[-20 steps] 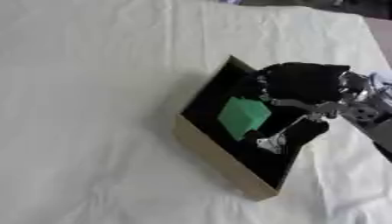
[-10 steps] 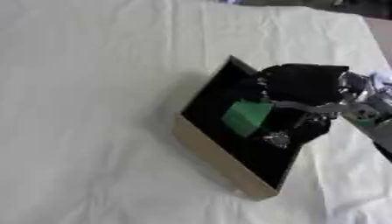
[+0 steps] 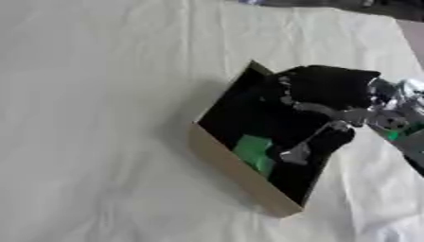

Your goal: Pick up objects on the table and place them in the box.

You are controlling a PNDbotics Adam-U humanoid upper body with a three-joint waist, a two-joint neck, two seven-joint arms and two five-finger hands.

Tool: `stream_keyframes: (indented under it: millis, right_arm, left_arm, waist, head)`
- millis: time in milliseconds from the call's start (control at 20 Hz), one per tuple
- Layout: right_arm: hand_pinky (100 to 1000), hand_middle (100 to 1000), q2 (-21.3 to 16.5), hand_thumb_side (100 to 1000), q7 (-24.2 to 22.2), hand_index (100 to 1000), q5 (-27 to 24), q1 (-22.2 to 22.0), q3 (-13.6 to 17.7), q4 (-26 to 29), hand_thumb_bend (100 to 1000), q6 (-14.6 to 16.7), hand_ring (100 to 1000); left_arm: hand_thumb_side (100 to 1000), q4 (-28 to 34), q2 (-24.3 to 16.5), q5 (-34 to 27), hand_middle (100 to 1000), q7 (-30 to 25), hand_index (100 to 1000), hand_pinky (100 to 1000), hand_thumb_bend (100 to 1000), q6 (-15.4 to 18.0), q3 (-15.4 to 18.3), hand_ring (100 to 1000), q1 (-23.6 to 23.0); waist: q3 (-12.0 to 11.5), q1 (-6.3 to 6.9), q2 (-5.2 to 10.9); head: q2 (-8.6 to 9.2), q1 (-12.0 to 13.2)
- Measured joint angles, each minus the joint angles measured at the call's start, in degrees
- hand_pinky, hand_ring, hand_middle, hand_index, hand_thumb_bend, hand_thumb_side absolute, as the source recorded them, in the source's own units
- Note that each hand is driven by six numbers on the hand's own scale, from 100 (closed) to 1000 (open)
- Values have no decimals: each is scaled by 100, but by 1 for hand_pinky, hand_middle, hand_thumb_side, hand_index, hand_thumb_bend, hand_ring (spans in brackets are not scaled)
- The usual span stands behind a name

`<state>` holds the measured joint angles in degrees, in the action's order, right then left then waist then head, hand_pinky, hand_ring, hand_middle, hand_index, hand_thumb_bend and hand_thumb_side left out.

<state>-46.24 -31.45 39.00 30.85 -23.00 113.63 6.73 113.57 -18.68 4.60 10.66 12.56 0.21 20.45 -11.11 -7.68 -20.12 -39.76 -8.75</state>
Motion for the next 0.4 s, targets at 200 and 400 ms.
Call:
stream_keyframes:
  millis: [200, 400]
  right_arm:
    - [758, 824, 0, 534, 94, 983, -37, -11, 2, 7, 333, -79, 834]
    - [745, 787, 5, 504, 328, 935, -165, -11, 94, 8, 183, -77, 824]
  left_arm:
    - [687, 0, 0, 0, 641, -19, 765, 545, 100, -16, 0, 653, 0]
    - [684, 0, 0, 0, 642, -23, 765, 546, 100, -21, 1, 654, 0]
  waist:
    - [-2, -2, 0]
    - [20, -2, 0]
  head:
    - [0, -1]
    - [1, 3]
